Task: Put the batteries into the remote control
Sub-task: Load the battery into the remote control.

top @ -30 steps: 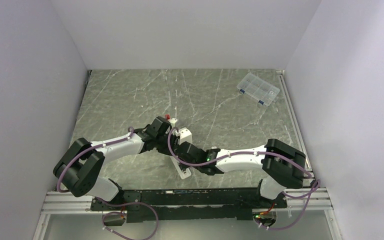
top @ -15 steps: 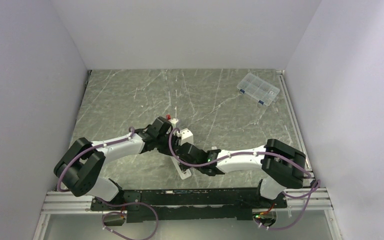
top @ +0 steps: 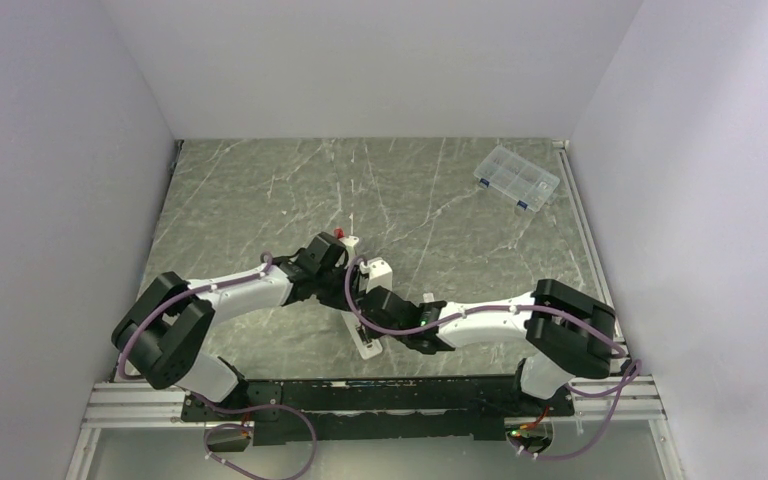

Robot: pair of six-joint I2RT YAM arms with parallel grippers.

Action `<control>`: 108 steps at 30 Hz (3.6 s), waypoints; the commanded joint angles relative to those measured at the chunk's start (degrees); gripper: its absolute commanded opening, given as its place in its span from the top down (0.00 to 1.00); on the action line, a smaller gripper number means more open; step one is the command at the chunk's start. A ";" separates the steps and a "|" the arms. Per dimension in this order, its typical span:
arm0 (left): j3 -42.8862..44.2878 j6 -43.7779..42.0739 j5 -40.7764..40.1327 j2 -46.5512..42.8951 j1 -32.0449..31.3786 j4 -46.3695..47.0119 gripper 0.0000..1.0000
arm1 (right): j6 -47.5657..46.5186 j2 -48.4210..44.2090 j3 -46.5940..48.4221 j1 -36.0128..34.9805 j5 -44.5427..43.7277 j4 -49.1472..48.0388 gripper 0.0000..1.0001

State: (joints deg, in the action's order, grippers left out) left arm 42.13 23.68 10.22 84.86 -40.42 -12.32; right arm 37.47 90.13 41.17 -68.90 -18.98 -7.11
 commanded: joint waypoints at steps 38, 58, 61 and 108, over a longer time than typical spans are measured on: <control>-2.01 3.01 -2.71 -7.34 -0.93 -5.19 0.48 | 1.17 -4.53 0.98 -2.55 -4.53 5.80 0.92; -5.05 3.79 0.17 -6.20 -0.92 -2.66 0.51 | -0.16 -7.33 1.99 -2.55 -3.85 6.56 0.88; -5.25 3.74 0.57 -6.11 -0.97 -2.51 0.52 | -0.82 -6.86 2.11 -2.55 -2.76 6.10 0.88; -5.36 3.48 0.78 -3.95 -1.61 -2.14 0.62 | -4.78 -1.89 1.90 -2.55 1.05 3.96 0.87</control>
State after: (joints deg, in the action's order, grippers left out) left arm 36.95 27.27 11.27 79.02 -41.23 -13.85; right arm 33.41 87.81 42.24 -71.09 -17.47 -2.20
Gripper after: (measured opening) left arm 0.383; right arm 0.129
